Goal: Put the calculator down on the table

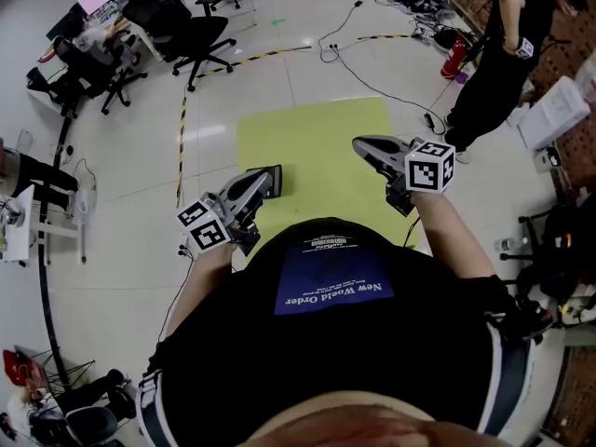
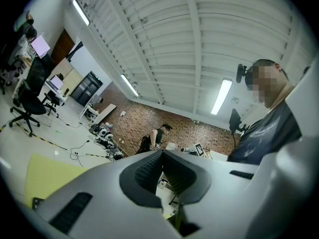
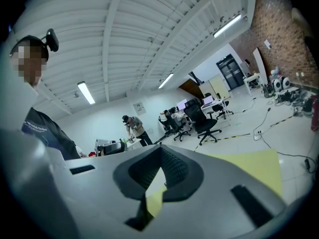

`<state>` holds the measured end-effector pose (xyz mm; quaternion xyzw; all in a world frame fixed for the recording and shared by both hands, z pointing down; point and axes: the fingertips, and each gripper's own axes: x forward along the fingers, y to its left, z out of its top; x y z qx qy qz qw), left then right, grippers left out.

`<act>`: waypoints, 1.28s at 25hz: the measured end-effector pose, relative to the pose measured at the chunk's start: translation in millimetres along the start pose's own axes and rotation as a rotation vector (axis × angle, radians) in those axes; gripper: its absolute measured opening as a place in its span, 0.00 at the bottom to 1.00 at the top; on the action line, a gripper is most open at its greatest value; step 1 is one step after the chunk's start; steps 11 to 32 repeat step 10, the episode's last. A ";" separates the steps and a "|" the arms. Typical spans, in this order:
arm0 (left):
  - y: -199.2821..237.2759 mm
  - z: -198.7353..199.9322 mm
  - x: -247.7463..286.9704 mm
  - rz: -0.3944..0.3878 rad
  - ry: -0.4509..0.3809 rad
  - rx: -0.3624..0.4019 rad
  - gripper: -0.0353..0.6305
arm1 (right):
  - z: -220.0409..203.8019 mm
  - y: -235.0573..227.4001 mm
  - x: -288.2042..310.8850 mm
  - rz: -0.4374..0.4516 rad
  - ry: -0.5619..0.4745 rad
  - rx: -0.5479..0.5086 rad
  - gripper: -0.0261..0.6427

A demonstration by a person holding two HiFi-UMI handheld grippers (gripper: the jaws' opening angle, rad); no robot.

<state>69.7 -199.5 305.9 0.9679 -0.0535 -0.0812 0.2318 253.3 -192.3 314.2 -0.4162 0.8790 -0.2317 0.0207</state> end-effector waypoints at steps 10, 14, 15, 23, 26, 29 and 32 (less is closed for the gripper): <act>-5.5 1.3 0.8 0.004 0.001 -0.005 0.06 | 1.4 6.9 -0.8 0.021 0.011 -0.005 0.02; -5.5 1.3 0.8 0.004 0.001 -0.005 0.06 | 1.4 6.9 -0.8 0.021 0.011 -0.005 0.02; -5.5 1.3 0.8 0.004 0.001 -0.005 0.06 | 1.4 6.9 -0.8 0.021 0.011 -0.005 0.02; -5.5 1.3 0.8 0.004 0.001 -0.005 0.06 | 1.4 6.9 -0.8 0.021 0.011 -0.005 0.02; -5.5 1.3 0.8 0.004 0.001 -0.005 0.06 | 1.4 6.9 -0.8 0.021 0.011 -0.005 0.02; -5.5 1.3 0.8 0.004 0.001 -0.005 0.06 | 1.4 6.9 -0.8 0.021 0.011 -0.005 0.02; -5.5 1.3 0.8 0.004 0.001 -0.005 0.06 | 1.4 6.9 -0.8 0.021 0.011 -0.005 0.02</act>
